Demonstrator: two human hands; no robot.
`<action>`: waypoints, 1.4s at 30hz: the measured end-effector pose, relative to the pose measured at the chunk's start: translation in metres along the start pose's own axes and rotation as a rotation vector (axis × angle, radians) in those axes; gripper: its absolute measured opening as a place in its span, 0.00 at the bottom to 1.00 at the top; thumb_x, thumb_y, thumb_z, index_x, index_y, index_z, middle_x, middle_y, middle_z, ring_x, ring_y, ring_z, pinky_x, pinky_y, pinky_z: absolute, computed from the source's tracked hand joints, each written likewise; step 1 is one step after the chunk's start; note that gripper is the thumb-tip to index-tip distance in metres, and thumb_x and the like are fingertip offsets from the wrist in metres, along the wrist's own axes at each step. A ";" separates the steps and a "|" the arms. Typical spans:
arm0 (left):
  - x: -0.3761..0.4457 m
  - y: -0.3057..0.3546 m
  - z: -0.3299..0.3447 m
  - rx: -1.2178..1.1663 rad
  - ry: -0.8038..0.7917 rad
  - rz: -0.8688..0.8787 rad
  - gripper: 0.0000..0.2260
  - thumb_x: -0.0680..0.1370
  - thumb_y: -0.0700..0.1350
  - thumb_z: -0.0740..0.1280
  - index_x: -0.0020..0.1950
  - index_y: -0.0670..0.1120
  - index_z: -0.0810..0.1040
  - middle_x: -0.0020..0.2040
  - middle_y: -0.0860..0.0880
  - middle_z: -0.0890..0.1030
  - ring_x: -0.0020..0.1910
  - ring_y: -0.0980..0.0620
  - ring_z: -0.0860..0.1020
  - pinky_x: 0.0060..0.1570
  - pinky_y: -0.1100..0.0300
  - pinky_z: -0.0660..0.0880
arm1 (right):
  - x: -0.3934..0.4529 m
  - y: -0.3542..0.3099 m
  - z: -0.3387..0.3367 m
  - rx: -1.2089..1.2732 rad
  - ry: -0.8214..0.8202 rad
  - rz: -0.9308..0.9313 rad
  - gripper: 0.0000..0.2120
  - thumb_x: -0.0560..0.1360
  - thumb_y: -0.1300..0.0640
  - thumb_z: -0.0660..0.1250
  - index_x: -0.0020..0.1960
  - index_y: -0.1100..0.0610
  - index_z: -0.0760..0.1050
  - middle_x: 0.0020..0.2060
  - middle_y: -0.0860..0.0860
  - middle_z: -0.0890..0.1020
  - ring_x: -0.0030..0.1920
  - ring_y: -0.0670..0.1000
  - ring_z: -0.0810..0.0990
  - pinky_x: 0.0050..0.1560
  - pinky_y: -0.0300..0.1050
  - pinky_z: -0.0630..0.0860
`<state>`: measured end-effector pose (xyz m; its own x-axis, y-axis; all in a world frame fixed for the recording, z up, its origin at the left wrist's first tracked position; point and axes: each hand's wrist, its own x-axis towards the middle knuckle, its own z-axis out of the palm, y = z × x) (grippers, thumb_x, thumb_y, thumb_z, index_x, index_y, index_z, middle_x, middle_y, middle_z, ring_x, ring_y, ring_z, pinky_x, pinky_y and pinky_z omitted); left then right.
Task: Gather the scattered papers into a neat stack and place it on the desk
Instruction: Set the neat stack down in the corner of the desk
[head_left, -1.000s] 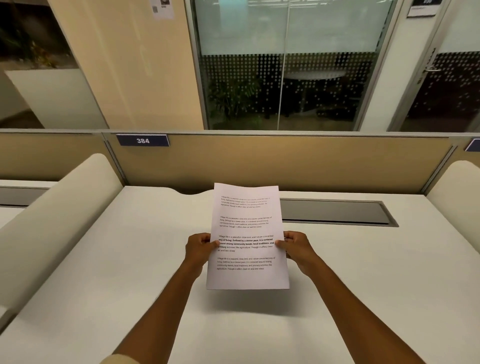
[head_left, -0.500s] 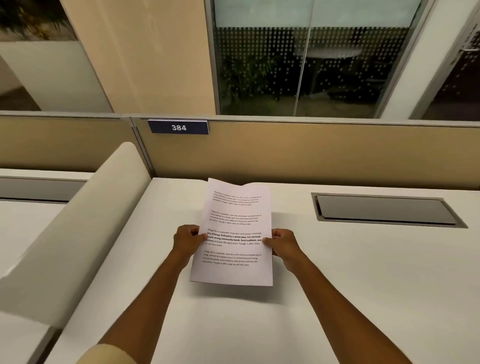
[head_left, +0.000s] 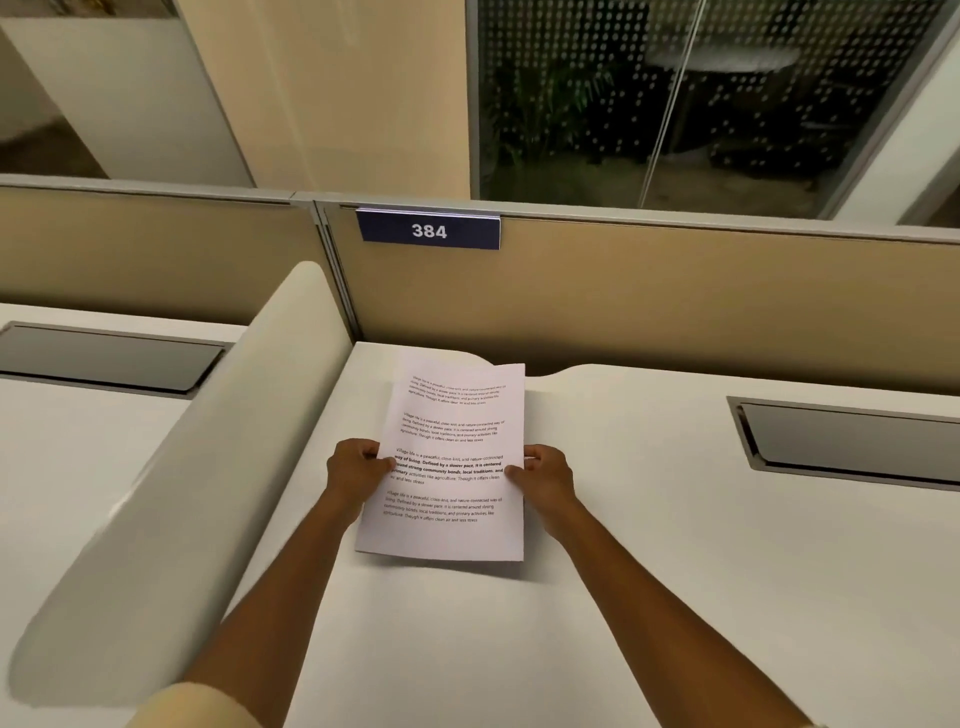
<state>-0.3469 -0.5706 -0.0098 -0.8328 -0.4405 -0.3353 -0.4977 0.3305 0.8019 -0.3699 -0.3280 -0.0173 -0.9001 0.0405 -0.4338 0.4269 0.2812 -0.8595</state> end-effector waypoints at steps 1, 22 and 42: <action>0.006 -0.002 -0.003 0.014 0.012 -0.004 0.05 0.72 0.36 0.71 0.36 0.41 0.80 0.41 0.42 0.83 0.41 0.43 0.79 0.43 0.55 0.76 | 0.004 -0.001 0.008 -0.008 0.007 -0.001 0.14 0.73 0.62 0.69 0.59 0.59 0.76 0.55 0.55 0.83 0.50 0.54 0.82 0.54 0.49 0.80; 0.084 -0.017 -0.018 0.403 0.411 0.161 0.09 0.73 0.33 0.66 0.52 0.32 0.78 0.50 0.32 0.81 0.52 0.32 0.78 0.51 0.46 0.74 | 0.065 -0.022 0.112 -0.129 0.061 -0.129 0.16 0.76 0.59 0.68 0.64 0.58 0.75 0.61 0.53 0.81 0.57 0.54 0.82 0.58 0.48 0.80; 0.100 -0.016 -0.017 0.518 0.364 0.128 0.10 0.72 0.28 0.56 0.40 0.32 0.76 0.42 0.31 0.79 0.44 0.32 0.75 0.42 0.47 0.74 | 0.083 -0.027 0.119 -0.448 -0.008 -0.182 0.16 0.75 0.53 0.68 0.61 0.58 0.75 0.60 0.56 0.72 0.56 0.55 0.78 0.58 0.48 0.78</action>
<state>-0.4186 -0.6337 -0.0476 -0.8033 -0.5955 0.0095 -0.5280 0.7195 0.4511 -0.4455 -0.4465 -0.0620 -0.9553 -0.0547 -0.2905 0.1810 0.6686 -0.7213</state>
